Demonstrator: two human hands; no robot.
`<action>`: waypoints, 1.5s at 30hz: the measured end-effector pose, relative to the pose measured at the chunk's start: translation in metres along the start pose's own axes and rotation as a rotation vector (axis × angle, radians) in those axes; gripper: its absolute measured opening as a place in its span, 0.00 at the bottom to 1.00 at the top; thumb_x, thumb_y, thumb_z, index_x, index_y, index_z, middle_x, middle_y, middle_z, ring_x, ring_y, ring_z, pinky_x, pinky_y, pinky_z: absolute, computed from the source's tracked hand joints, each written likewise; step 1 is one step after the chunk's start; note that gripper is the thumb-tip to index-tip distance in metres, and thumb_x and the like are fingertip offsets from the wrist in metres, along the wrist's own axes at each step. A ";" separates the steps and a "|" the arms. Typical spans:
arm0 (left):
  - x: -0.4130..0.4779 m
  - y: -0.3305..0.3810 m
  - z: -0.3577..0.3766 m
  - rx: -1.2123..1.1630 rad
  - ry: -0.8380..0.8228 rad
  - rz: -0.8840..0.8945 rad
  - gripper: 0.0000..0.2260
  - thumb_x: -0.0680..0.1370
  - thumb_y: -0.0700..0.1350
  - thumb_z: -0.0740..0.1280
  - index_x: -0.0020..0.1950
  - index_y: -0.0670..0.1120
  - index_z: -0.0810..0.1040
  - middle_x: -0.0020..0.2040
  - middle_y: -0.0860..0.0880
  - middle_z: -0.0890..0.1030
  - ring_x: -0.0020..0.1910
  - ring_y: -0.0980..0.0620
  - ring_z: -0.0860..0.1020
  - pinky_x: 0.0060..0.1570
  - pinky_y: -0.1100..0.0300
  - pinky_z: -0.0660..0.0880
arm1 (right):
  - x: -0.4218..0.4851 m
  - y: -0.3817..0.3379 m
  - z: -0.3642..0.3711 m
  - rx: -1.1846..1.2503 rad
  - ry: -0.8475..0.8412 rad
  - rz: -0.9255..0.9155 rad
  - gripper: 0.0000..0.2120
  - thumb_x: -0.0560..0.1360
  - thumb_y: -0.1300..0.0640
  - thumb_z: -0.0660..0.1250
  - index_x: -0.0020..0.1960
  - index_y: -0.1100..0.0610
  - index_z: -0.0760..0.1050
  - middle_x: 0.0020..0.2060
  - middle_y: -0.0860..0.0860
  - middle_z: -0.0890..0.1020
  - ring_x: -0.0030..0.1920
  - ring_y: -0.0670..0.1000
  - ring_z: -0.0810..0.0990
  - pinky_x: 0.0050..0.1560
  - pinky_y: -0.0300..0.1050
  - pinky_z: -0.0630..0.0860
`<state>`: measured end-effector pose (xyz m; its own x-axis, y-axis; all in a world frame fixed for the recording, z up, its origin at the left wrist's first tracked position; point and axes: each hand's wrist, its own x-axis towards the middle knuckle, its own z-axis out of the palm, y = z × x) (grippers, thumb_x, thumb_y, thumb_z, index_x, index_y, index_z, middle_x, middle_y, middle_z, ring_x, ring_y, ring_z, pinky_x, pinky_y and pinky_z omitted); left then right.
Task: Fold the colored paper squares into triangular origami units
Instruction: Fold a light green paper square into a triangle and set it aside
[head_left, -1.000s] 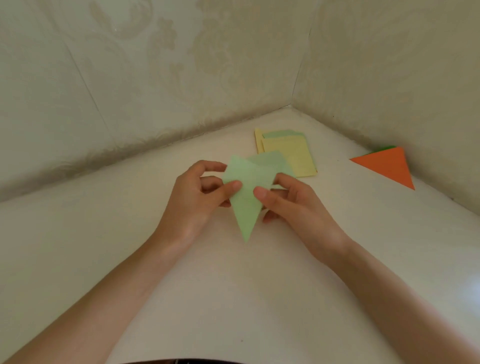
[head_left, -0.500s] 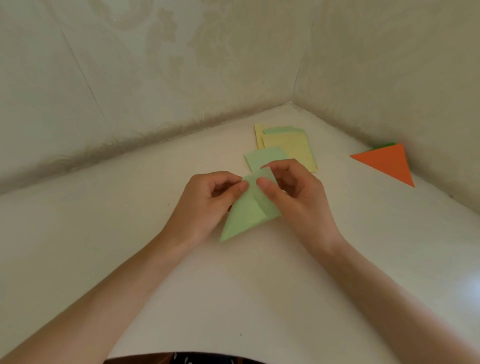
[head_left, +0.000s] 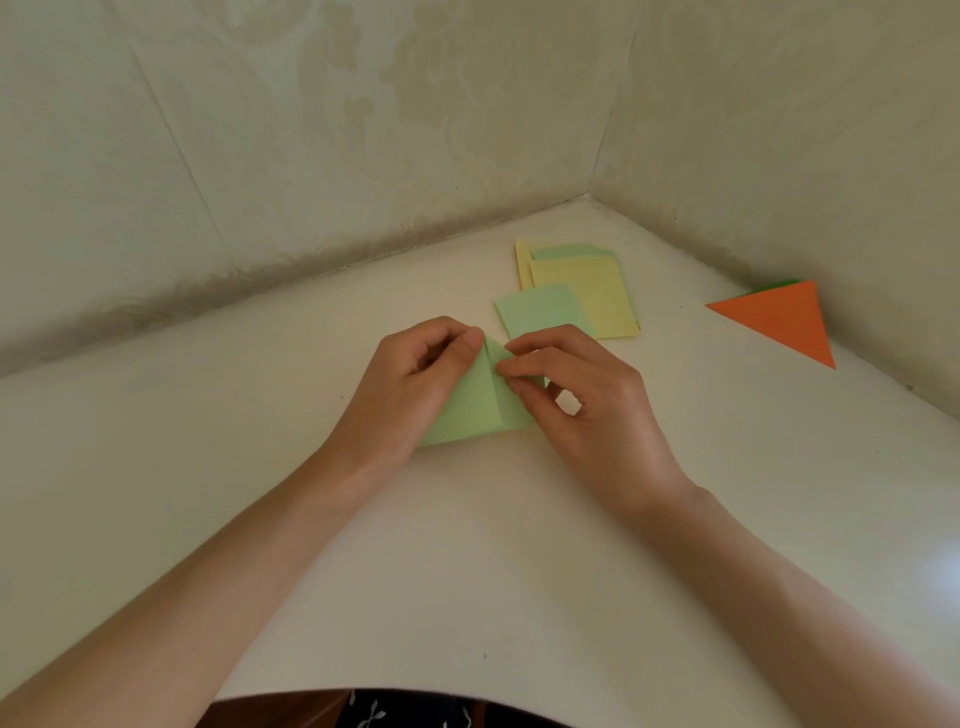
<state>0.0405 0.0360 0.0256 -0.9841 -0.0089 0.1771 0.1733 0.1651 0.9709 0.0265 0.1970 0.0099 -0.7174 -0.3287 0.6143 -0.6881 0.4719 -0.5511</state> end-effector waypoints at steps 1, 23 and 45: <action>0.000 0.000 0.000 0.001 -0.005 -0.001 0.09 0.79 0.44 0.64 0.40 0.47 0.79 0.33 0.57 0.76 0.34 0.62 0.71 0.37 0.71 0.67 | 0.000 0.001 0.000 -0.015 -0.008 -0.002 0.06 0.74 0.66 0.66 0.47 0.63 0.82 0.47 0.55 0.80 0.39 0.45 0.76 0.41 0.31 0.72; 0.003 -0.003 -0.007 0.049 -0.187 0.039 0.05 0.77 0.43 0.68 0.42 0.44 0.80 0.35 0.52 0.79 0.37 0.56 0.76 0.39 0.61 0.71 | 0.008 -0.014 -0.008 0.424 -0.133 0.534 0.06 0.76 0.59 0.67 0.41 0.58 0.79 0.34 0.50 0.80 0.36 0.44 0.75 0.38 0.36 0.70; 0.000 0.003 -0.006 -0.071 -0.240 -0.087 0.05 0.74 0.34 0.68 0.39 0.39 0.77 0.31 0.49 0.81 0.29 0.55 0.77 0.29 0.66 0.70 | 0.016 -0.014 -0.023 0.699 -0.035 0.704 0.06 0.75 0.60 0.65 0.45 0.60 0.81 0.36 0.51 0.83 0.38 0.49 0.81 0.40 0.43 0.77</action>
<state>0.0409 0.0308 0.0294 -0.9748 0.2154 0.0574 0.0813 0.1038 0.9913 0.0273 0.2034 0.0403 -0.9821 -0.1883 0.0085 -0.0055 -0.0164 -0.9999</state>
